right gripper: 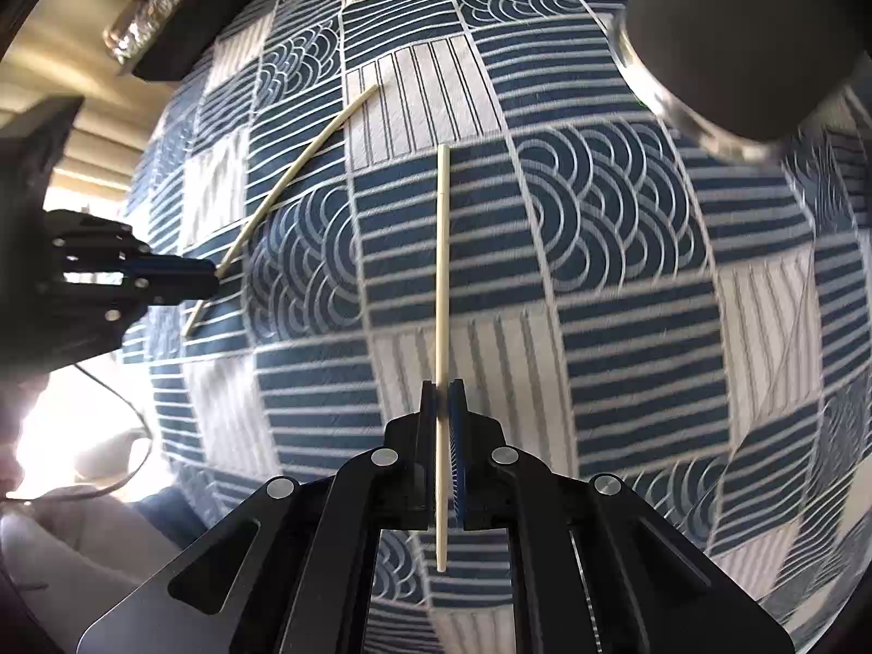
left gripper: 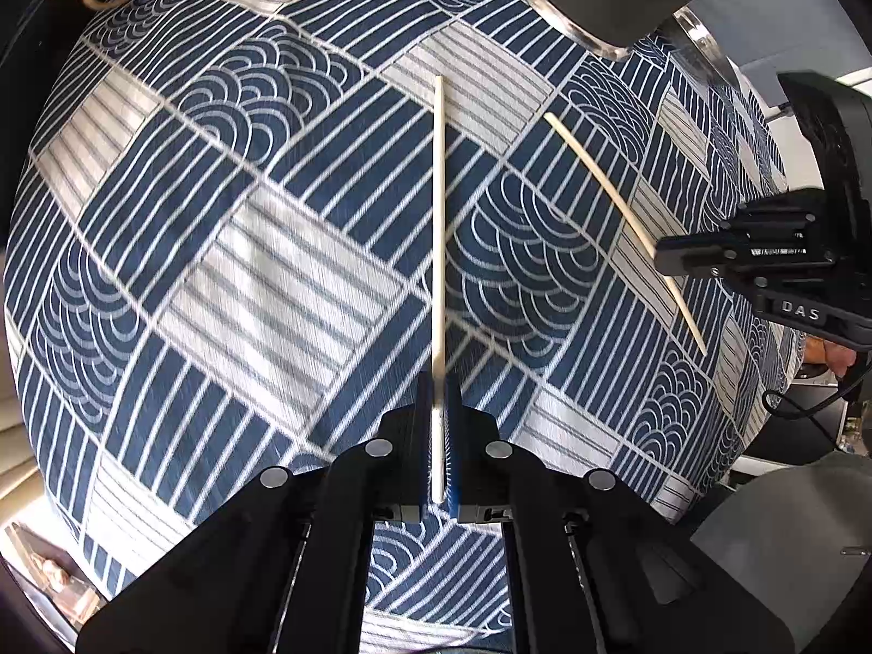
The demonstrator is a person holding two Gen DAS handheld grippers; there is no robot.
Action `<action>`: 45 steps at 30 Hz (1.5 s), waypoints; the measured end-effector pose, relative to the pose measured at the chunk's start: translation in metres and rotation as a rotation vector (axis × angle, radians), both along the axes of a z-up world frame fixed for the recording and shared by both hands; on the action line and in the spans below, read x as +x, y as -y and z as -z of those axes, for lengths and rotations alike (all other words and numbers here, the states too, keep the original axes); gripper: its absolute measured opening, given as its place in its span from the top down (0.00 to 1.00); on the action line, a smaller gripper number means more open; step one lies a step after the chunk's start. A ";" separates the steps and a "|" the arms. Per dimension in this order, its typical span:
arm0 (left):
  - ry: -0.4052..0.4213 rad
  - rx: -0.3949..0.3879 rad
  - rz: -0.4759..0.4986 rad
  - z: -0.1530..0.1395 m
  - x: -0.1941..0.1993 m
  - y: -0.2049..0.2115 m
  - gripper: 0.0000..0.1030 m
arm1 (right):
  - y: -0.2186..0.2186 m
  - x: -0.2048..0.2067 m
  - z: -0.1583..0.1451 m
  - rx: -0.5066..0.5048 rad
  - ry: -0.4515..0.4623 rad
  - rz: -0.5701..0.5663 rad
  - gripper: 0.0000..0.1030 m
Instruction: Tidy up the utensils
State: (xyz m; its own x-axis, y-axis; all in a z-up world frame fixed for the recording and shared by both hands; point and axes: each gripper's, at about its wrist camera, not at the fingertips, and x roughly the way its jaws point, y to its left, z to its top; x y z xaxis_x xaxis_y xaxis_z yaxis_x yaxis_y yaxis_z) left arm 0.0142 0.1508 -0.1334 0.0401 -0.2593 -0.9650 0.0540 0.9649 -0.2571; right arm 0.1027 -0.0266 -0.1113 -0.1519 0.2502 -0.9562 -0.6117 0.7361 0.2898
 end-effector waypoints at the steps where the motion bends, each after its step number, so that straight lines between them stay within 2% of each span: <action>1: 0.001 0.003 -0.004 -0.001 -0.002 -0.001 0.95 | 0.005 -0.003 -0.002 0.020 -0.016 0.014 0.96; 5: 0.023 -0.003 -0.026 -0.015 -0.009 0.000 0.95 | 0.035 -0.018 -0.010 0.119 -0.066 0.090 0.96; 7: 0.038 -0.042 -0.032 -0.028 -0.008 -0.001 0.95 | 0.049 -0.020 -0.019 0.172 -0.081 0.131 0.96; 11: 0.092 -0.061 -0.018 -0.054 -0.005 0.007 0.95 | 0.064 -0.008 -0.041 0.232 -0.054 0.171 0.96; 14: 0.137 -0.042 0.009 -0.072 0.000 0.020 0.95 | 0.078 -0.003 -0.057 0.256 -0.013 0.188 0.96; 19: 0.164 -0.045 0.025 -0.090 0.003 0.028 0.96 | 0.093 0.005 -0.073 0.297 0.024 0.212 0.96; 26: 0.213 -0.131 -0.007 -0.124 0.003 0.032 0.98 | 0.106 0.003 -0.080 0.348 0.046 0.234 0.96; 29: 0.230 -0.105 -0.006 -0.132 0.004 0.036 0.98 | 0.109 0.001 -0.081 0.357 0.047 0.238 0.96; 33: 0.183 -0.019 0.012 -0.115 0.005 0.042 0.98 | 0.110 -0.001 -0.079 0.343 0.048 0.232 0.96; 36: 0.132 0.001 0.001 -0.092 0.005 0.044 0.98 | 0.108 -0.002 -0.074 0.291 0.062 0.214 0.96; 38: 0.096 0.011 -0.006 -0.076 0.005 0.045 0.97 | 0.102 -0.004 -0.061 0.181 0.093 0.188 0.96; 42: 0.051 0.053 0.001 -0.047 0.010 0.049 0.92 | 0.092 -0.008 -0.035 0.035 0.112 0.138 0.96; 45: 0.036 0.076 0.011 -0.032 0.016 0.051 0.79 | 0.088 -0.009 -0.023 -0.012 0.112 0.131 0.93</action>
State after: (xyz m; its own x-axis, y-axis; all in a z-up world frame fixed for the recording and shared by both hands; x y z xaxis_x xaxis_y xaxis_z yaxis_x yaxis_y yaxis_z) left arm 0.0302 0.0999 -0.1012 0.0731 -0.1864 -0.9798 0.0728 0.9808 -0.1811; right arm 0.0936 -0.1144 -0.0886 -0.0113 0.2495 -0.9683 -0.5381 0.8147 0.2162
